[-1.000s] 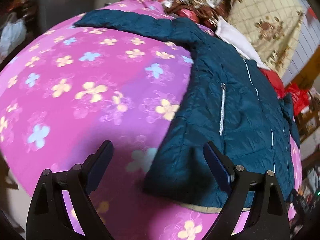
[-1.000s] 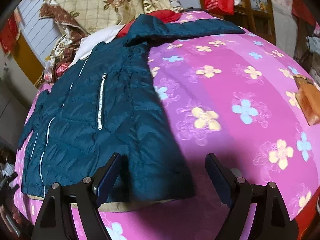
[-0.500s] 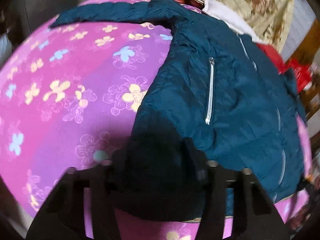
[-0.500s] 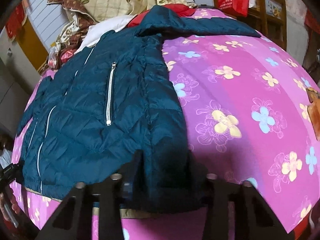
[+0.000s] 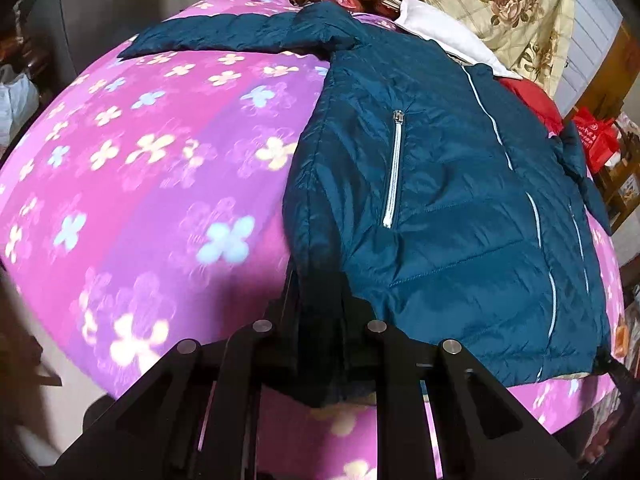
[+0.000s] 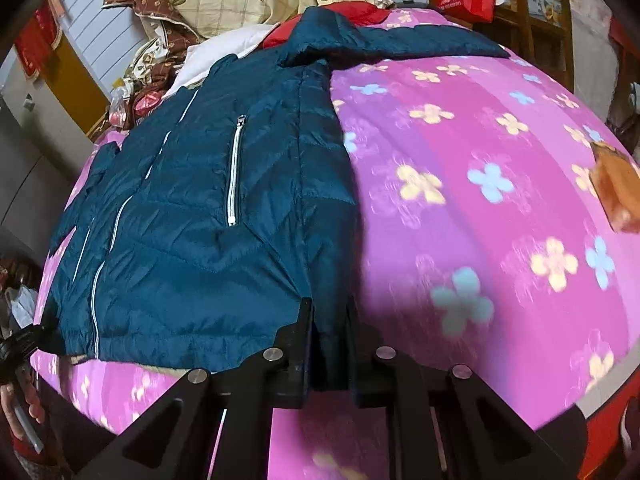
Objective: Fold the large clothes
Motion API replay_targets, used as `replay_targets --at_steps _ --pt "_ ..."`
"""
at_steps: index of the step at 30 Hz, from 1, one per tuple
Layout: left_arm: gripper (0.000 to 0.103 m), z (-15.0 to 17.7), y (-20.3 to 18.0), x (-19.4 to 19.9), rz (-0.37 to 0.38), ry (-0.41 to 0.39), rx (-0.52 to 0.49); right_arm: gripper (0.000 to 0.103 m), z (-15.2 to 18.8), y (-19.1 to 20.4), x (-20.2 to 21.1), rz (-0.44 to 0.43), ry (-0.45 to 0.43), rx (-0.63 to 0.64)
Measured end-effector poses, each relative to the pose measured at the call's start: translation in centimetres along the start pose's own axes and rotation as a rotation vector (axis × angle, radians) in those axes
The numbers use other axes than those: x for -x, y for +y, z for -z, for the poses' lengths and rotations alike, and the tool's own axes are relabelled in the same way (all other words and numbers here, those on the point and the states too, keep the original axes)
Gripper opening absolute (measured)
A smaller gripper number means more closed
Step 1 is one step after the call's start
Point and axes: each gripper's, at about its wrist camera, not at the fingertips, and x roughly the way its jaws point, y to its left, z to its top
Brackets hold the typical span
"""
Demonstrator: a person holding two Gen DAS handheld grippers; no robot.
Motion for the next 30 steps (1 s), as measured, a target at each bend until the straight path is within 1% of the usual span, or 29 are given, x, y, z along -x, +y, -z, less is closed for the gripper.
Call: replay_targets --at_steps 10,15,18,20,21,22,23,24,25,26,27,29,30 --pt "0.012 2.6 0.0 1.6 -0.017 -0.029 -0.029 0.009 2.2 -0.4 1.2 -0.002 0.029 0.014" --pt "0.012 4.1 0.0 3.1 -0.034 -0.058 -0.043 0.008 4.6 -0.7 1.7 0.007 0.062 0.033" --pt "0.012 4.7 0.5 5.0 -0.040 -0.092 -0.032 0.008 5.6 -0.9 3.2 0.036 0.035 0.045" --pt "0.012 4.9 0.9 7.1 -0.053 -0.146 -0.032 0.009 5.6 -1.0 4.6 0.037 0.001 0.049" --pt "0.013 4.9 1.0 8.0 -0.062 -0.170 -0.034 0.011 5.6 -1.0 5.1 0.036 -0.011 0.051" --pt "0.015 4.9 1.2 9.0 -0.071 -0.196 -0.036 0.016 5.4 -1.0 5.7 0.039 -0.026 0.054" --pt "0.018 4.8 1.3 9.7 -0.076 -0.212 -0.036 0.040 5.1 -0.9 6.3 0.041 -0.047 0.055" --pt "0.032 4.7 1.5 10.3 -0.080 -0.224 -0.033 0.069 4.9 -0.9 6.6 0.036 -0.070 0.051" --pt "0.052 4.6 1.7 10.7 -0.080 -0.234 -0.027 0.081 4.5 -1.0 7.0 0.026 -0.103 0.038" --pt "0.060 4.5 1.9 10.8 -0.077 -0.244 -0.020 0.090 4.0 -1.3 7.5 0.018 -0.148 0.011" --pt "0.066 4.3 2.1 10.8 -0.075 -0.261 -0.006 0.090 3.5 -1.5 7.7 0.012 -0.175 -0.008" --pt "0.066 3.9 2.3 10.1 -0.067 -0.258 -0.003 0.090 2.2 -1.5 7.4 -0.009 -0.191 -0.021" --pt "0.066 3.4 2.3 9.4 -0.048 -0.244 -0.010 0.090 1.3 -1.3 7.0 -0.019 -0.188 -0.020"
